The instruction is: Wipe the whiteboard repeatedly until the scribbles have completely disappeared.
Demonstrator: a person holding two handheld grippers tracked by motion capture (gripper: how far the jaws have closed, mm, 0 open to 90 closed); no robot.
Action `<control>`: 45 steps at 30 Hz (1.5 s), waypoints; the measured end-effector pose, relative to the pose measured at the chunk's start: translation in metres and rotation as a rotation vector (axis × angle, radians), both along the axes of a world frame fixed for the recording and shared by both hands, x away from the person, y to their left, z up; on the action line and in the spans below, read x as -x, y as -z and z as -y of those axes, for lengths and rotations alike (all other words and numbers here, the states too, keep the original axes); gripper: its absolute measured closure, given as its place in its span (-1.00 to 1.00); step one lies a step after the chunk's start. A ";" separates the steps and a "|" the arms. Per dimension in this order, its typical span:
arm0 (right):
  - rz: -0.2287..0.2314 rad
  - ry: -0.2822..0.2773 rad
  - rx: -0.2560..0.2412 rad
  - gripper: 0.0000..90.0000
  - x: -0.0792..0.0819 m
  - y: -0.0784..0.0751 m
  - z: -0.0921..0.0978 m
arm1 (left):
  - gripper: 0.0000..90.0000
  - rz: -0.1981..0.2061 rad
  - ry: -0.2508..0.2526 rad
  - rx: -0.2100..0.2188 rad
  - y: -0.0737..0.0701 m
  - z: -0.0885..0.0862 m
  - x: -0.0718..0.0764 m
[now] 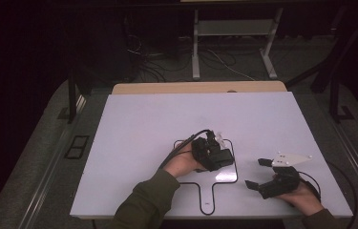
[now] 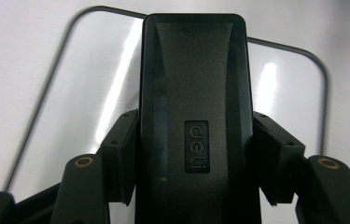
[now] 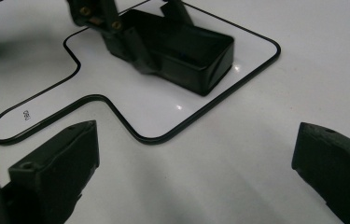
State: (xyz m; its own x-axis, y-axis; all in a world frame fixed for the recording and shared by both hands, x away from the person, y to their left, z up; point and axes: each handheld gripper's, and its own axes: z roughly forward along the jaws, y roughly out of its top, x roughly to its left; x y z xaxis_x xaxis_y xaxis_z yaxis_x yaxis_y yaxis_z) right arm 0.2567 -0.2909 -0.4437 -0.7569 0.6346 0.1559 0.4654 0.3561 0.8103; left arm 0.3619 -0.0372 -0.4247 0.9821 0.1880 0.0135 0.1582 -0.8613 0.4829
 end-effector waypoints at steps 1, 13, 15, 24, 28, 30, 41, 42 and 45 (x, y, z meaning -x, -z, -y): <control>-0.001 0.000 0.000 -1.00 0.000 0.000 0.000 | -0.13 -0.009 -0.036 0.018 0.001 0.001 -0.007; -0.003 0.003 -0.005 -1.00 0.000 0.000 0.001 | -0.13 0.005 -0.074 0.013 0.001 0.006 -0.031; -0.002 0.001 -0.005 -1.00 -0.001 0.000 0.001 | -0.14 0.010 -0.050 0.006 0.001 0.010 -0.023; -0.003 -0.002 -0.001 -1.00 0.000 0.000 0.000 | -0.13 -0.007 0.022 0.002 0.000 0.025 -0.001; 0.001 -0.001 -0.004 -1.00 0.000 0.000 0.000 | -0.13 -0.003 -0.012 0.008 0.001 0.026 -0.016; 0.001 0.001 -0.006 -1.00 0.000 0.000 0.001 | -0.13 0.000 -0.034 0.012 0.002 0.026 -0.025; 0.001 0.000 -0.010 -1.00 0.000 -0.001 0.002 | -0.14 0.004 -0.052 0.006 0.001 0.025 -0.029; 0.002 0.000 -0.008 -1.00 0.000 -0.001 0.002 | -0.13 0.005 -0.039 0.005 0.001 0.025 -0.024; 0.002 0.001 -0.008 -1.00 0.000 -0.001 0.002 | -0.13 0.007 -0.003 0.008 0.001 0.025 -0.010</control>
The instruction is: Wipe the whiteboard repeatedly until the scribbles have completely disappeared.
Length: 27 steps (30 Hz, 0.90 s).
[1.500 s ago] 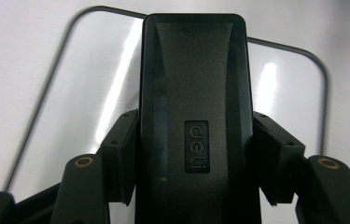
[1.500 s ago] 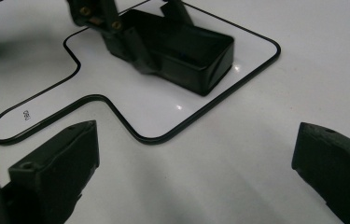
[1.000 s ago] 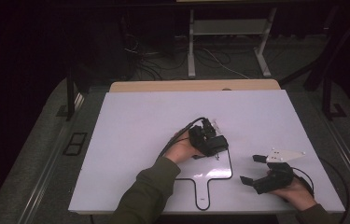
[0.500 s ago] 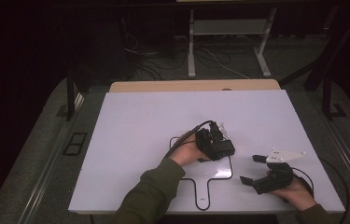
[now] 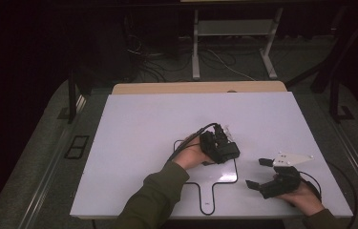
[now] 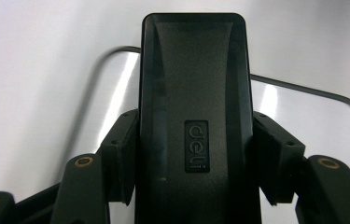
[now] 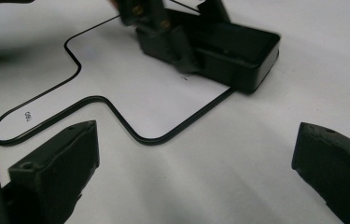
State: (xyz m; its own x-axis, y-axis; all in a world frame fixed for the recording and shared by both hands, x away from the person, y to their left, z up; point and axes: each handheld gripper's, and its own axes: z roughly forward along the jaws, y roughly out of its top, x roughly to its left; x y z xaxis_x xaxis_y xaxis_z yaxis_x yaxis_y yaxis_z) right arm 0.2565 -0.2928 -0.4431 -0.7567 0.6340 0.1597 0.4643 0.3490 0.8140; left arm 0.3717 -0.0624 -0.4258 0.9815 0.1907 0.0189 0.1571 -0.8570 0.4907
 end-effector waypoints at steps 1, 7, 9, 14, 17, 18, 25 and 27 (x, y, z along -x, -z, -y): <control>0.000 0.000 0.002 -1.00 0.000 0.000 0.000 | -0.13 0.006 0.015 -0.004 0.000 0.000 0.004; -0.001 -0.003 0.004 -1.00 0.000 0.000 -0.002 | -0.13 -0.004 0.014 -0.001 0.000 -0.001 0.004; 0.001 -0.004 0.004 -1.00 0.000 0.000 -0.002 | -0.14 0.001 -0.005 -0.002 0.000 0.000 -0.005; -0.002 -0.001 0.003 -1.00 0.000 0.000 -0.001 | -0.13 0.002 -0.057 -0.002 0.000 0.000 -0.024; -0.001 0.000 0.001 -1.00 0.000 0.000 0.000 | -0.13 -0.005 -0.087 0.007 0.001 -0.003 -0.033; 0.000 0.000 0.000 -1.00 0.000 0.000 0.001 | -0.13 -0.009 -0.092 0.010 0.001 -0.004 -0.034; 0.000 0.000 -0.001 -1.00 0.000 0.000 0.000 | -0.14 -0.003 -0.032 -0.002 0.000 0.002 -0.015; 0.000 0.002 -0.001 -1.00 0.000 0.000 0.000 | -0.14 0.012 -0.001 -0.002 0.000 0.002 -0.006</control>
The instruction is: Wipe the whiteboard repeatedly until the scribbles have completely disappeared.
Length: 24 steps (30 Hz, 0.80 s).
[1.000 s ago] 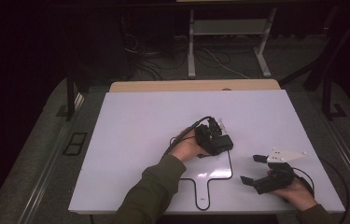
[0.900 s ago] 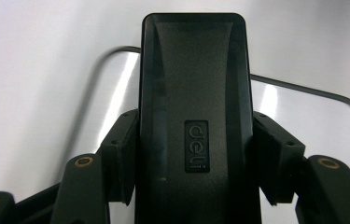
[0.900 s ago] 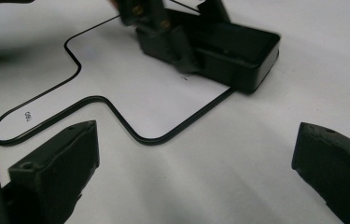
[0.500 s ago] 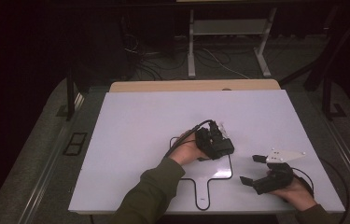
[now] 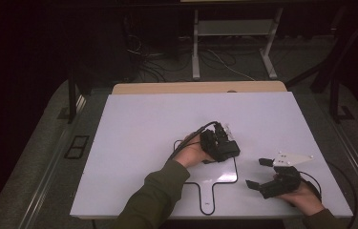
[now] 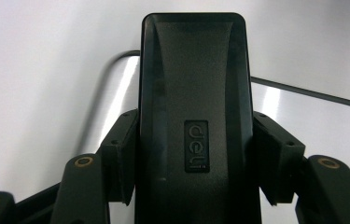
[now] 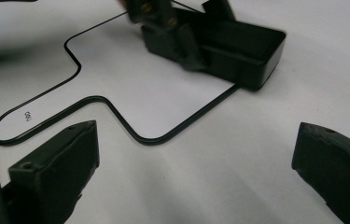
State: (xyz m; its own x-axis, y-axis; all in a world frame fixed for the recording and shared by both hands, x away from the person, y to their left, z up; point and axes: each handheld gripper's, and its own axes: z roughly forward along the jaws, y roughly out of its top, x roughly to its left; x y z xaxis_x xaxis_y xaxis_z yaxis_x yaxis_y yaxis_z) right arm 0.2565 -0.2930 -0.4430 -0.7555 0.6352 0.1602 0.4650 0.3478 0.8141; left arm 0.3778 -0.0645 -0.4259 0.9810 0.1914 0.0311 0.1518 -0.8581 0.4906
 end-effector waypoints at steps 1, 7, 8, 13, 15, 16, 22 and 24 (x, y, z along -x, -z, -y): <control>0.000 0.000 0.000 -1.00 0.000 0.000 0.000 | -0.14 -0.003 0.005 0.003 0.000 0.000 0.004; 0.002 -0.006 0.003 -1.00 0.000 0.000 -0.001 | -0.14 -0.027 0.016 0.023 0.000 -0.005 0.012; 0.001 -0.007 0.003 -1.00 0.000 0.000 -0.001 | -0.14 -0.028 0.012 0.025 0.000 -0.006 0.011; 0.001 -0.003 0.001 -1.00 -0.001 0.000 0.000 | -0.14 -0.040 -0.025 0.060 -0.005 -0.014 -0.003; -0.001 -0.004 0.000 -1.00 -0.001 0.000 0.000 | -0.14 -0.040 -0.043 0.075 -0.009 -0.017 -0.011; -0.002 -0.002 0.000 -1.00 -0.001 0.000 0.000 | -0.14 -0.039 -0.051 0.072 -0.012 -0.020 -0.014; -0.002 -0.002 -0.006 -1.00 -0.001 0.000 0.000 | -0.13 -0.022 -0.126 0.089 -0.023 -0.034 -0.043; -0.001 -0.002 -0.007 -1.00 -0.001 0.000 0.001 | -0.14 -0.030 -0.155 0.082 -0.025 -0.039 -0.054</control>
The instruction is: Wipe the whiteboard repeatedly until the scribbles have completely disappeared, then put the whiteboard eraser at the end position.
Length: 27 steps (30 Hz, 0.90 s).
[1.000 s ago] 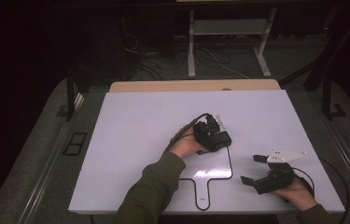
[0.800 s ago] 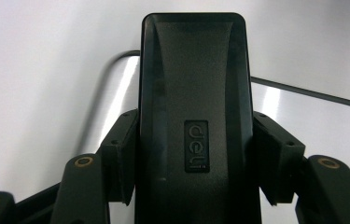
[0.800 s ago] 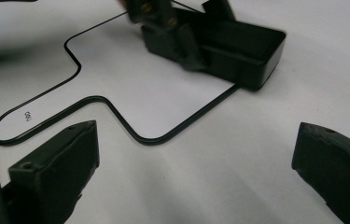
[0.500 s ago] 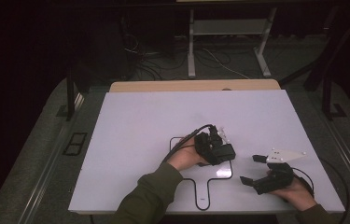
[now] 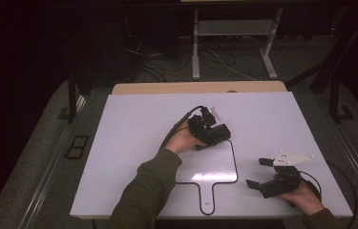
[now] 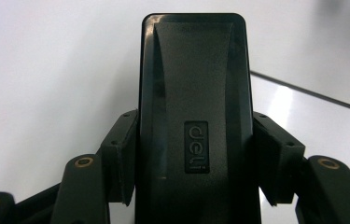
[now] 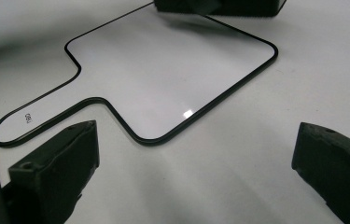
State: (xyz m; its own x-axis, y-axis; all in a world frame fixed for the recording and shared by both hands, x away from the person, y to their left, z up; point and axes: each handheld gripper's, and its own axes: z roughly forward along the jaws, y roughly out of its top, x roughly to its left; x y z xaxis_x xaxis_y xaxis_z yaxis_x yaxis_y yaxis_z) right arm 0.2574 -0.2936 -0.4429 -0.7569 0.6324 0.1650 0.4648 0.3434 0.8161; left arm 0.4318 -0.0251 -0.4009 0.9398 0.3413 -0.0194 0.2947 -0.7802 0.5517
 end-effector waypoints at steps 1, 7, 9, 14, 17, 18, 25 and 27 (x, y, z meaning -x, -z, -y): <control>0.001 -0.001 0.000 -1.00 0.000 0.000 0.000 | -0.14 0.000 -0.018 0.002 0.000 -0.002 -0.005; -0.001 -0.001 -0.008 -1.00 0.000 -0.001 -0.001 | -0.14 -0.014 -0.101 -0.004 0.002 -0.015 -0.039; -0.005 -0.002 -0.010 -1.00 0.000 -0.001 -0.001 | -0.14 -0.014 -0.122 -0.006 0.004 -0.016 -0.049; -0.004 -0.001 -0.017 -1.00 0.000 -0.001 -0.001 | -0.14 -0.015 -0.192 -0.013 0.011 -0.018 -0.069; -0.003 -0.005 -0.017 -1.00 0.000 -0.001 -0.001 | -0.14 -0.019 -0.227 -0.019 0.020 -0.017 -0.077; -0.003 -0.006 -0.017 -1.00 0.001 -0.001 -0.001 | -0.14 -0.029 -0.235 -0.010 0.022 -0.017 -0.079; -0.007 -0.004 -0.022 -1.00 0.001 -0.001 -0.001 | -0.14 -0.037 -0.245 -0.025 0.031 -0.014 -0.085; -0.006 -0.004 -0.019 -1.00 0.001 -0.001 0.000 | -0.15 -0.045 -0.256 -0.006 0.033 -0.015 -0.086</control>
State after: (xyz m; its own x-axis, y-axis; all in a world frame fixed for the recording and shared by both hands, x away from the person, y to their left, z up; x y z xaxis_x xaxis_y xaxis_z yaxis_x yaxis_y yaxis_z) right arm 0.2566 -0.2932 -0.4419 -0.7585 0.6259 0.1814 0.4682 0.3297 0.8198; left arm 0.5177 -0.0101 -0.4338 0.8208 0.5685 -0.0564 0.5075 -0.6802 0.5290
